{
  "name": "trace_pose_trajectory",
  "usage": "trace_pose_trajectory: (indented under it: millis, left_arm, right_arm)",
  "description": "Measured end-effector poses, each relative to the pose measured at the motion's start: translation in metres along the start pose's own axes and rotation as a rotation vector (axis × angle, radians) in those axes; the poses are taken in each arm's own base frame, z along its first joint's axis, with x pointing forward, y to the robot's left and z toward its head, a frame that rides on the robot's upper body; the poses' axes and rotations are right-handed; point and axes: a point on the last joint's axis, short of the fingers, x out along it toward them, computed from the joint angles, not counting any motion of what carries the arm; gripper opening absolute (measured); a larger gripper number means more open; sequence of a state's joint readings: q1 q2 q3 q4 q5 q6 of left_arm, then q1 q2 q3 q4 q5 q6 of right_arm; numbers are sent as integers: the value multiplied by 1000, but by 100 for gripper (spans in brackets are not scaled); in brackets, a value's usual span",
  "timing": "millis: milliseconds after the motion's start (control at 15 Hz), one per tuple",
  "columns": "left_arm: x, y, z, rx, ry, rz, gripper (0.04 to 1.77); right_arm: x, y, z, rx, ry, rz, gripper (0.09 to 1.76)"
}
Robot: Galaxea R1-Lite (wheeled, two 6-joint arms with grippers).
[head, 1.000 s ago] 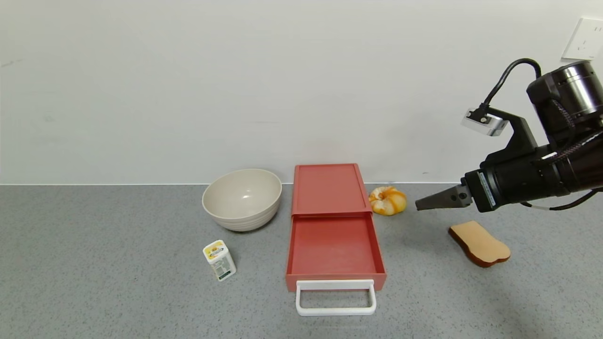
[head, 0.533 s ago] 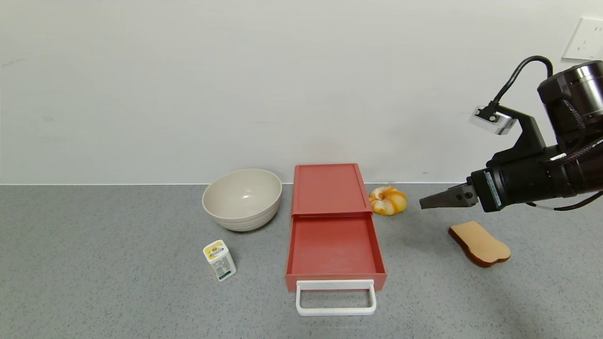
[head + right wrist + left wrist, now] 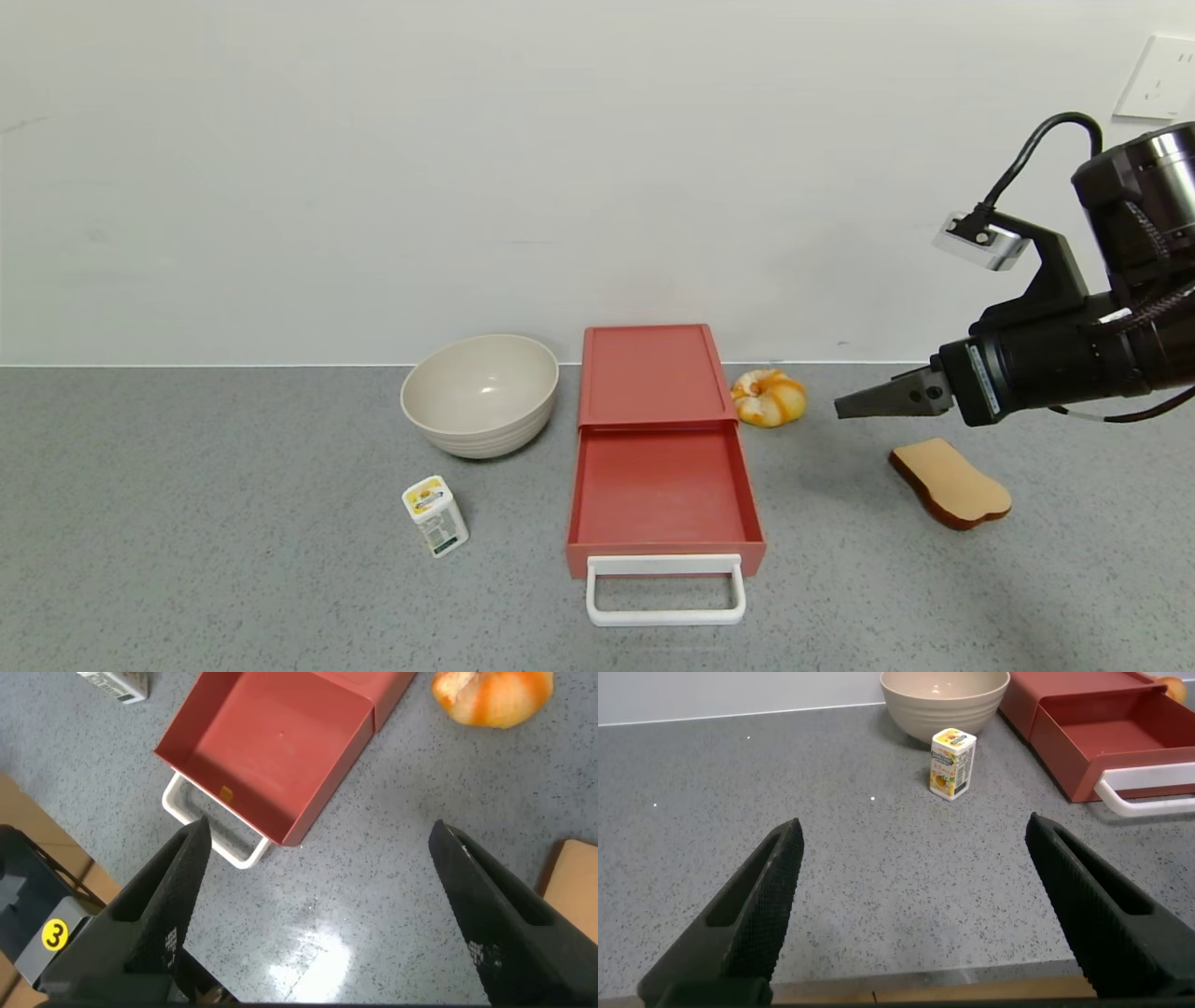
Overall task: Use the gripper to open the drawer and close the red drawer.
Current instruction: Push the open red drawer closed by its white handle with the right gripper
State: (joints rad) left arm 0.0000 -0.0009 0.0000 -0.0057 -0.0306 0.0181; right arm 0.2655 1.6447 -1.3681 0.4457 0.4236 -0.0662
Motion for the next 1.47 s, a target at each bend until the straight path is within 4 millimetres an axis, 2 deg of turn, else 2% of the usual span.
trace_pose_trajectory:
  millis: [333, 600, 933, 1267, 1467]
  left_arm:
    - [0, 0, 0, 1, 0, 0, 172]
    - [0, 0, 0, 1, 0, 0, 172]
    - [0, 0, 0, 2, 0, -1, 172]
    - [0, 0, 0, 1, 0, -1, 172]
    - [0, 0, 0, 1, 0, -1, 172]
  right_arm:
    - [-3, 11, 0, 22, -2, 16, 171]
    - [5, 37, 2, 117, 7, -43, 171]
    - [25, 86, -4, 254, 78, -135, 171]
    - [53, 119, -8, 409, 207, -160, 171]
    - [77, 133, -17, 344, 277, -153, 171]
